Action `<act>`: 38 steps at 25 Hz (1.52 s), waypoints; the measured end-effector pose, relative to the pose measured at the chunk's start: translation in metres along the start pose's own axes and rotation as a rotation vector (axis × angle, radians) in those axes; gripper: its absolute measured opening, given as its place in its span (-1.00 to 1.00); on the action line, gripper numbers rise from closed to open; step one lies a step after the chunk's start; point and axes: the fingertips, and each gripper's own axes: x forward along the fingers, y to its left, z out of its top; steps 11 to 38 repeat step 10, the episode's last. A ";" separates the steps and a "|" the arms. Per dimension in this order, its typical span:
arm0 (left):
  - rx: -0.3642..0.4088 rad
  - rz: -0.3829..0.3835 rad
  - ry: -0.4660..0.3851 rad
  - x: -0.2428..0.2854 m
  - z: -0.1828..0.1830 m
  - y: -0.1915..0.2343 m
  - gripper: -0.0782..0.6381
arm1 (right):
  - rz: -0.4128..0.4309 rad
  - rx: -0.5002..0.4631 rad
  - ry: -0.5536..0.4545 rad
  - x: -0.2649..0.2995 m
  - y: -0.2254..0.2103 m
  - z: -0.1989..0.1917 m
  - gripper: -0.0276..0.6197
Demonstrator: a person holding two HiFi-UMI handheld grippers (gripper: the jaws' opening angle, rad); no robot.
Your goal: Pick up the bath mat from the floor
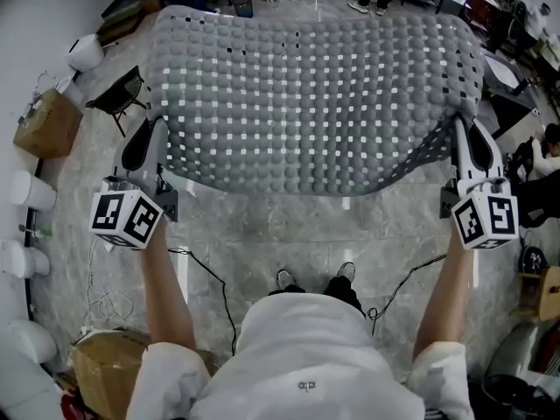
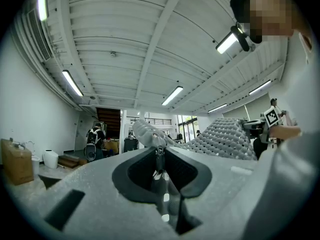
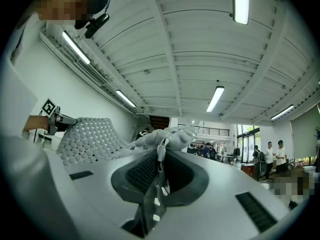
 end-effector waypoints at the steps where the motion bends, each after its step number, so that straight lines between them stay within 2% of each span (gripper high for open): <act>1: 0.000 -0.001 0.000 0.000 0.001 0.000 -0.61 | 0.000 -0.003 0.002 -0.001 0.000 0.001 -0.78; 10: -0.003 0.017 -0.004 0.031 -0.008 -0.031 -0.61 | 0.009 -0.012 0.014 0.004 -0.045 -0.021 -0.78; 38: -0.003 0.017 -0.004 0.031 -0.008 -0.031 -0.61 | 0.009 -0.012 0.014 0.004 -0.045 -0.021 -0.78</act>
